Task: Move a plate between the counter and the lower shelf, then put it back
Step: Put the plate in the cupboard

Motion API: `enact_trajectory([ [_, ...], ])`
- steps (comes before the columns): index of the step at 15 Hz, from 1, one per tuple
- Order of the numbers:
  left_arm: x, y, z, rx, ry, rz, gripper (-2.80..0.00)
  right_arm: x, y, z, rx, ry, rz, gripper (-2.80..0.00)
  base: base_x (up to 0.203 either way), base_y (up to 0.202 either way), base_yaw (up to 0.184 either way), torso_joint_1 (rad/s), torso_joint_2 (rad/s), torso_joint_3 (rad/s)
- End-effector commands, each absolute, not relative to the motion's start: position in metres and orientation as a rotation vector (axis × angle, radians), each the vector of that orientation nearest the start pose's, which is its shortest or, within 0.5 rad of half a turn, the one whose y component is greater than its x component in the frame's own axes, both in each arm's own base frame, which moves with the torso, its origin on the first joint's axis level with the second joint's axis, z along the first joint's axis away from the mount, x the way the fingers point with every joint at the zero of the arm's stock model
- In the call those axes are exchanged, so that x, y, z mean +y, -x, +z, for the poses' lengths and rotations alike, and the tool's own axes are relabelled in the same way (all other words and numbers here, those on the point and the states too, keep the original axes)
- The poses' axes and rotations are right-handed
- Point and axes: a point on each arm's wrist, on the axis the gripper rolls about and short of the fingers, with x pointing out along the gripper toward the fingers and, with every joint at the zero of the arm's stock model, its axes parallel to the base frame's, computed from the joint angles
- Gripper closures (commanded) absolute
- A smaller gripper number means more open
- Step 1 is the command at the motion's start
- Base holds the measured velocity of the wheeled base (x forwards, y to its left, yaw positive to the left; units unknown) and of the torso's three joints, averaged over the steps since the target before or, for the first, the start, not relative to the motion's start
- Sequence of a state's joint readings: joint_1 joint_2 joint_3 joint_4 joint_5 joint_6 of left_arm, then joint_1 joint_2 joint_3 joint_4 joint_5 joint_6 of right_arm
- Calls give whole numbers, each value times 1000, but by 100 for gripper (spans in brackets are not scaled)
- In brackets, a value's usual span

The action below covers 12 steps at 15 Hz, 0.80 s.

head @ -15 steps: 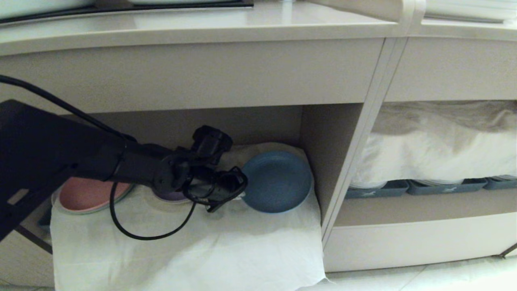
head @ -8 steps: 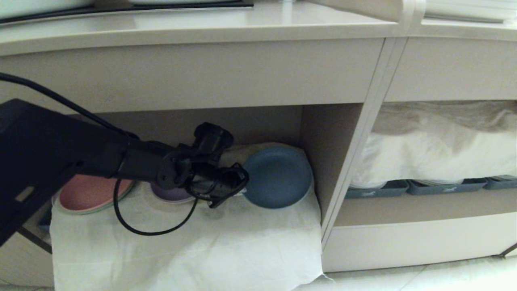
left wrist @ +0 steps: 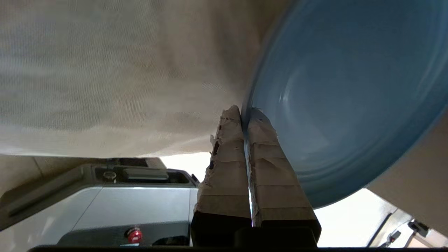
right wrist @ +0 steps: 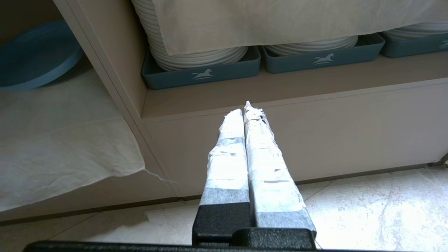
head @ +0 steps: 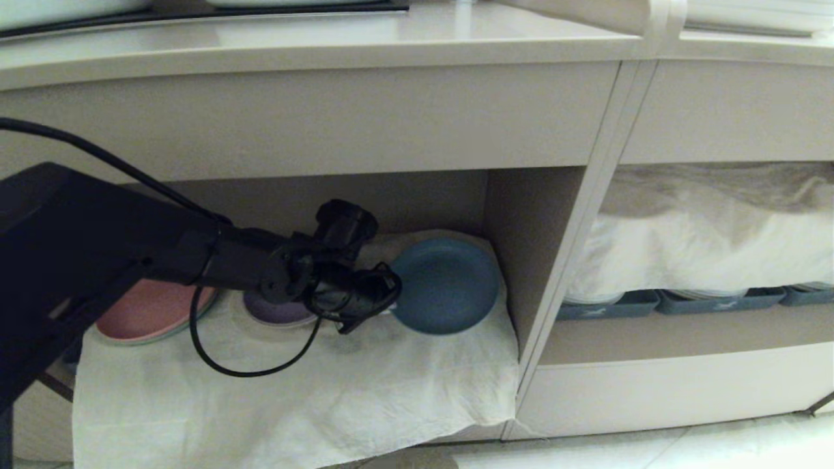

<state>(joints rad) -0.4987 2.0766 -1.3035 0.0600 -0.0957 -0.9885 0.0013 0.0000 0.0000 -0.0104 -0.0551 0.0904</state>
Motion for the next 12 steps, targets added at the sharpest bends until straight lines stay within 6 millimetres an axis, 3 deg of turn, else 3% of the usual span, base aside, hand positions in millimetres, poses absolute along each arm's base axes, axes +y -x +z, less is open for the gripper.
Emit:
enact_trajectory([
  [1, -191, -346, 118, 1016, 741, -102, 0, -1, 23, 77, -13, -91, -53, 0, 0, 0, 0, 0, 0, 0],
  [12, -193, -349, 116, 1011, 736, -95, 0, -1, 23, 77, -13, -91, -53, 0, 0, 0, 0, 0, 0, 0],
])
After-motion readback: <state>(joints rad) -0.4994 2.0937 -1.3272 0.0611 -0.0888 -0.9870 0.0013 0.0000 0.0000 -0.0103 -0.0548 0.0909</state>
